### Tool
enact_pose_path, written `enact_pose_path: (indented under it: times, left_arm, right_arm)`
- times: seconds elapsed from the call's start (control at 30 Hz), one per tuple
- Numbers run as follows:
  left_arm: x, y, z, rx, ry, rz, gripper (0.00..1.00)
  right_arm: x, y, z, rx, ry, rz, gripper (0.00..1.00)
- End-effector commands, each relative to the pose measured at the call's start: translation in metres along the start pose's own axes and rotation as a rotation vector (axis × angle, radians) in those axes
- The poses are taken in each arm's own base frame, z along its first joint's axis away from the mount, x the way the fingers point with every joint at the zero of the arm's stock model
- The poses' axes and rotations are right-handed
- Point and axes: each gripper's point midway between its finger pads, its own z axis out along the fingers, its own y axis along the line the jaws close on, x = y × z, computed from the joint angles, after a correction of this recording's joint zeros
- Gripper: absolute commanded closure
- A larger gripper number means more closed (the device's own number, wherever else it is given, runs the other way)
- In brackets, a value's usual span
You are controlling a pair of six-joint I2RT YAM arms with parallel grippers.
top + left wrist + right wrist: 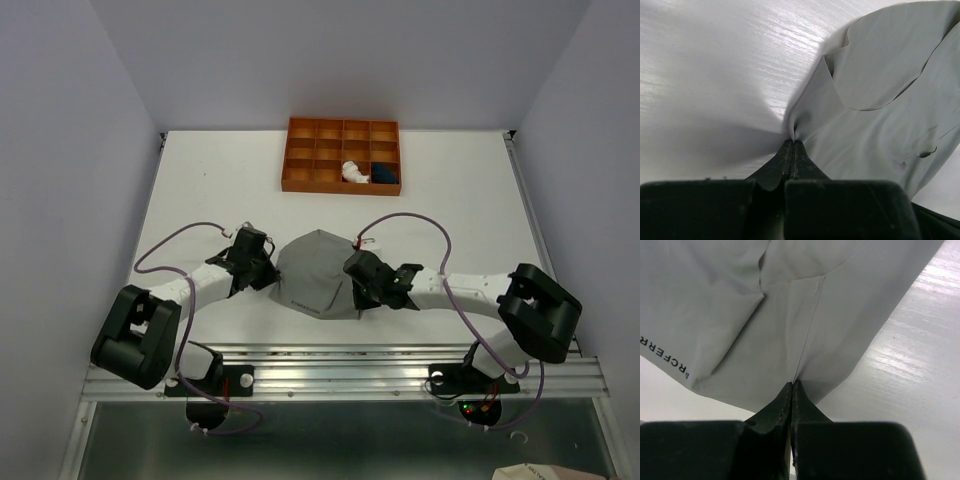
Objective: Roll the underwear
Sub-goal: Flatten the underwear
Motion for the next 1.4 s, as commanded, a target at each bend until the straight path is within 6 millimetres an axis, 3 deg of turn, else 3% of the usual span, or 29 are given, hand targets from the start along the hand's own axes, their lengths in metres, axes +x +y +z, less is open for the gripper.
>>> enact_pose_path:
  times: [0.0,0.17,0.27,0.4,0.5,0.6,0.77,0.8,0.83,0.87,0.9,1.0,1.1,1.13,1.2,1.23,1.3,1.33,1.37]
  left_arm:
    - [0.011,0.014,0.001,-0.048,0.039,0.017,1.0]
    - [0.006,0.005,-0.01,-0.034,0.035,0.007,1.0]
    - [-0.012,-0.017,-0.031,0.021,-0.029,0.006,1.0]
    - [-0.043,-0.03,-0.061,0.05,-0.159,0.001,1.0]
    - [-0.077,-0.039,-0.089,0.022,-0.287,-0.03,1.0]
    - [-0.114,-0.057,-0.115,0.016,-0.399,-0.037,1.0]
    - [-0.151,-0.084,-0.11,0.017,-0.43,-0.019,1.0]
    - [-0.176,-0.097,-0.111,0.012,-0.45,-0.019,1.0]
    - [-0.185,-0.105,-0.112,0.017,-0.44,-0.008,1.0]
    - [-0.197,-0.111,-0.104,0.001,-0.437,0.035,1.0]
    - [-0.225,-0.137,-0.128,0.053,-0.501,0.023,1.0]
    - [-0.25,-0.152,-0.155,0.035,-0.554,0.025,1.0]
    - [-0.251,-0.152,-0.175,0.046,-0.577,0.05,1.0]
    - [-0.249,-0.15,-0.177,0.049,-0.58,0.067,1.0]
    - [-0.24,-0.143,-0.184,0.057,-0.574,0.077,1.0]
    - [-0.225,-0.13,-0.169,0.028,-0.526,0.086,1.0]
    - [-0.204,-0.112,-0.156,0.007,-0.473,0.084,1.0]
    - [-0.177,-0.09,-0.136,-0.016,-0.407,0.098,1.0]
    - [-0.162,-0.076,-0.126,-0.033,-0.369,0.101,1.0]
  right_arm:
    - [-0.033,0.03,-0.024,-0.097,-0.088,0.021,0.99]
    - [-0.037,0.043,-0.048,-0.161,-0.058,0.027,0.99]
    - [-0.053,0.055,-0.067,-0.221,-0.097,0.022,0.99]
    - [-0.08,0.063,-0.084,-0.242,-0.178,0.0,0.99]
    - [-0.118,0.06,-0.097,-0.229,-0.267,0.016,0.99]
    - [-0.156,0.038,-0.097,-0.224,-0.307,0.07,0.99]
    - [-0.203,0.024,-0.095,-0.231,-0.389,0.062,0.99]
    - [-0.227,0.02,-0.095,-0.244,-0.407,0.066,0.99]
    - [-0.24,0.02,-0.097,-0.254,-0.423,0.058,0.99]
    - [-0.267,0.021,-0.113,-0.266,-0.484,0.041,0.99]
    - [-0.279,0.022,-0.113,-0.267,-0.496,0.031,0.99]
    - [-0.304,0.034,-0.136,-0.339,-0.545,0.0,0.99]
    - [-0.303,0.032,-0.147,-0.356,-0.554,0.006,0.99]
    - [-0.29,0.028,-0.138,-0.348,-0.522,0.011,0.99]
    - [-0.273,0.025,-0.141,-0.367,-0.499,0.031,0.99]
    - [-0.261,0.023,-0.137,-0.368,-0.474,0.041,0.99]
    - [-0.219,0.013,-0.115,-0.366,-0.372,0.084,0.99]
    - [-0.202,0.009,-0.106,-0.361,-0.333,0.104,0.99]
    - [-0.164,-0.003,-0.082,-0.33,-0.241,0.128,0.99]
